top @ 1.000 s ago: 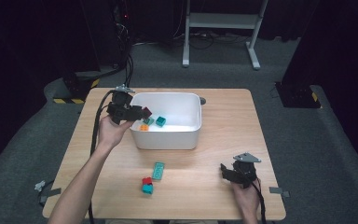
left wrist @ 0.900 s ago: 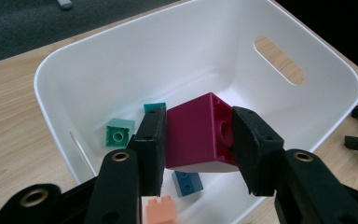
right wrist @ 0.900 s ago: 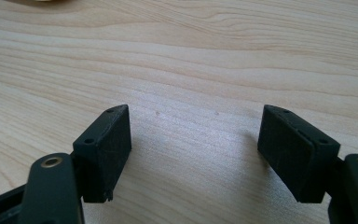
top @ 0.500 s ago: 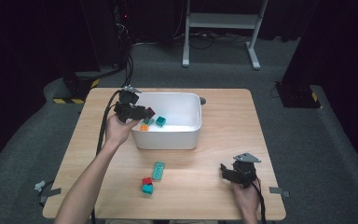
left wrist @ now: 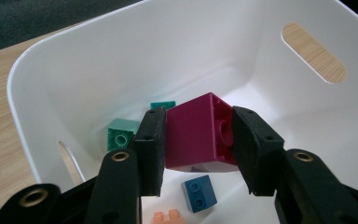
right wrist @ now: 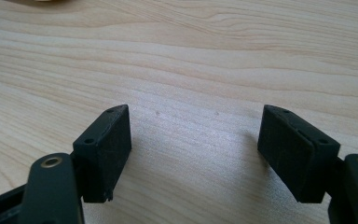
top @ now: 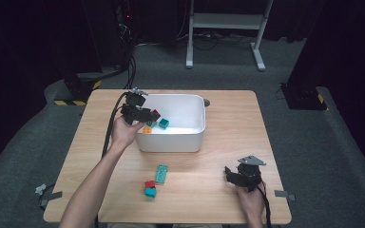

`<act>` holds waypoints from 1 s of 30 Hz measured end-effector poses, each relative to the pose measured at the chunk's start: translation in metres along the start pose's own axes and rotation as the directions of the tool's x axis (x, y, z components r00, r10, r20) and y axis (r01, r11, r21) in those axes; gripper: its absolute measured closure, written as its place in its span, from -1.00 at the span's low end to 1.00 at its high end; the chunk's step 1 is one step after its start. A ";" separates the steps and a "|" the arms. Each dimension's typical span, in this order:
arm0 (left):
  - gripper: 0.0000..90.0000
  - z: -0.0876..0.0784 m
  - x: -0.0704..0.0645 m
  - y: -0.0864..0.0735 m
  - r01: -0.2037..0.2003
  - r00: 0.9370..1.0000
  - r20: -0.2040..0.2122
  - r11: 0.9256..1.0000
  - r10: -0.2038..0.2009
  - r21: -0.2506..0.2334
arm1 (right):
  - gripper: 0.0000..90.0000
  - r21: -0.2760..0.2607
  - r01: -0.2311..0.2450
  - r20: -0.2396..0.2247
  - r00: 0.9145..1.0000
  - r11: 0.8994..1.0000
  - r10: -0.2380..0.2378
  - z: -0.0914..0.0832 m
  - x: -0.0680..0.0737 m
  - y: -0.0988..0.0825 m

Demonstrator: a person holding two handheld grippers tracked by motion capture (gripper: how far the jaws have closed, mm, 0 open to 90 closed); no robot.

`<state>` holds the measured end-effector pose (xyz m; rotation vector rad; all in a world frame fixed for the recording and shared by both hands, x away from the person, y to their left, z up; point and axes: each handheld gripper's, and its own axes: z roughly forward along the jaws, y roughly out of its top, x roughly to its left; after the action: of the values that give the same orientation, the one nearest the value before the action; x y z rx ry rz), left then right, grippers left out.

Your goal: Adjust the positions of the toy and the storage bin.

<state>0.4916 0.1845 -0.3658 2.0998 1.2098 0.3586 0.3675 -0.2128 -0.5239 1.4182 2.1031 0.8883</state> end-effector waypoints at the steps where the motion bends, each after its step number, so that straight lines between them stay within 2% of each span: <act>1: 0.25 0.002 0.000 0.000 0.001 1.000 -0.004 1.000 -0.001 0.003 | -0.43 0.000 0.000 0.000 1.000 1.000 0.000 0.000 0.000 0.000; 10: 0.24 0.008 0.002 0.000 0.002 1.000 -0.018 1.000 -0.002 0.011 | -0.43 0.000 -0.002 0.000 1.000 1.000 0.002 0.000 0.000 0.000; 15: 0.02 0.005 0.003 -0.001 0.015 1.000 -0.024 1.000 -0.015 -0.005 | -0.43 0.000 0.000 0.000 1.000 1.000 0.000 0.000 0.000 0.000; 21: -0.05 -0.011 0.001 -0.005 0.003 1.000 -0.024 0.999 -0.004 -0.039 | -0.43 0.000 0.000 -0.001 1.000 1.000 0.000 0.000 0.000 0.000; 30: -0.07 -0.039 -0.007 -0.022 -0.029 0.999 -0.017 0.995 0.028 -0.094 | -0.43 0.000 0.001 0.000 1.000 1.000 -0.001 0.000 0.000 0.000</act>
<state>0.4525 0.2024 -0.3510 2.0384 1.1501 0.4372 0.3675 -0.2127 -0.5239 1.4175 2.1036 0.8880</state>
